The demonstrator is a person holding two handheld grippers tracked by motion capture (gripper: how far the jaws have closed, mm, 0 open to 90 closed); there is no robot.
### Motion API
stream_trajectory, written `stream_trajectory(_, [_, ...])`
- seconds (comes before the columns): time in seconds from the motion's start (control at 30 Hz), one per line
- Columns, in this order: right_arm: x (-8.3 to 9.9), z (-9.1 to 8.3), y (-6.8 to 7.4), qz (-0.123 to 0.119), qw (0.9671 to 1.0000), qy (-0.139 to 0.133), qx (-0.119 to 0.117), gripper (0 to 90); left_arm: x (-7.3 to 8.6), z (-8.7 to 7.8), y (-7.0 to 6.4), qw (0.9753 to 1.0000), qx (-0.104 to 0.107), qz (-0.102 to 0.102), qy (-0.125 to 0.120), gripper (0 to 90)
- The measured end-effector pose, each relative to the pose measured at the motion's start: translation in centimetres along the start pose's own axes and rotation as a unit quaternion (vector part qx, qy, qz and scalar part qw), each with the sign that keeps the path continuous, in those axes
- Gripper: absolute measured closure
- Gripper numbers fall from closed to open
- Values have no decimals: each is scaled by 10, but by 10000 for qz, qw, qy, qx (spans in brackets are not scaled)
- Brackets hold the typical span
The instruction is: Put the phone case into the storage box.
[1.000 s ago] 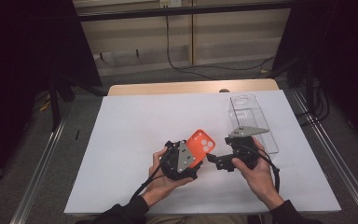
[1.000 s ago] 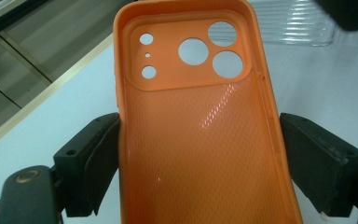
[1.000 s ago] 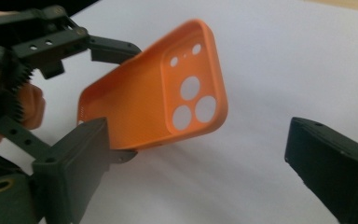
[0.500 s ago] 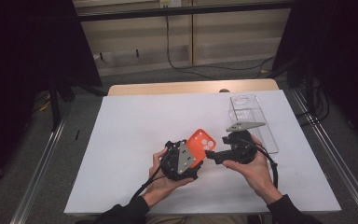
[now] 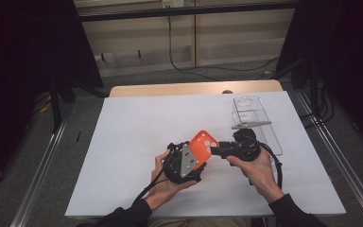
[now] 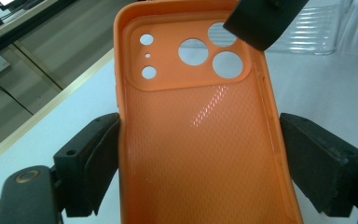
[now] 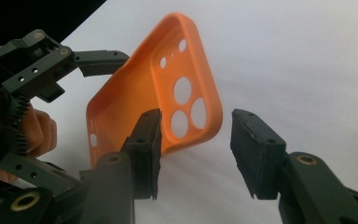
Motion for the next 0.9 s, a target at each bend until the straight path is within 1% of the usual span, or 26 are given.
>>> stream_trajectory(0.03, [0,0,0,0,10000,0,0,587,0,0,0,10000,-13,15,-2,155])
stream_trajectory(0.1, [0,1,0,61,10000,3,-53,611,-1,0,-1,10000,-4,17,18,155])
stream_trajectory(0.13, [0,1,0,84,9999,14,-61,640,-1,0,-1,10000,-3,19,11,155])
stream_trajectory(0.17, [0,1,0,101,9999,5,-69,644,-1,0,-1,10000,-8,22,14,155])
stream_trajectory(0.2, [0,2,0,159,9998,16,-70,656,-1,0,-1,10000,-8,4,5,155])
stream_trajectory(0.27, [0,2,-1,189,9998,0,-57,667,-1,0,-1,10000,-33,43,-10,155])
stream_trajectory(0.3, [-1,1,-2,286,9996,-21,-78,678,-1,0,-1,10000,-45,70,-21,155])
stream_trajectory(0.33, [-1,1,-2,286,9996,-21,-78,678,-1,0,-2,10000,-37,67,-4,155])
stream_trajectory(0.53, [-2,2,-3,495,9987,-3,-79,699,-1,0,-2,10000,-38,84,-12,154])
stream_trajectory(0.63, [-2,4,-4,582,9983,26,-66,705,0,1,-3,9999,-41,134,22,155])
stream_trajectory(0.67, [-2,6,-6,647,9979,55,-52,710,0,1,-3,9999,-50,137,18,155])
stream_trajectory(0.7, [-2,6,-6,647,9979,55,-52,710,0,1,-4,9998,-79,168,22,155])
stream_trajectory(0.8, [-2,7,-9,828,9965,45,-93,723,0,1,-4,9998,-89,175,5,155])
stream_trajectory(0.83, [-2,7,-9,847,9963,41,-117,722,0,1,-4,9998,-91,189,-4,155])
stream_trajectory(0.87, [-2,7,-9,857,9963,39,-113,723,0,0,-4,9998,-69,192,-20,155])
stream_trajectory(0.9, [-1,7,-9,942,9955,74,-79,730,1,0,-5,9997,-79,210,-18,155])
Point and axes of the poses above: each handheld gripper's, and its own axes: z roughly forward along the jaws, x roughly out of its underside, y roughly to its left, the point moved 1 cm from there along z, roughly forward along the jaws, and after that the axes turned 9 degrees about -x, right-handed, at the moved point
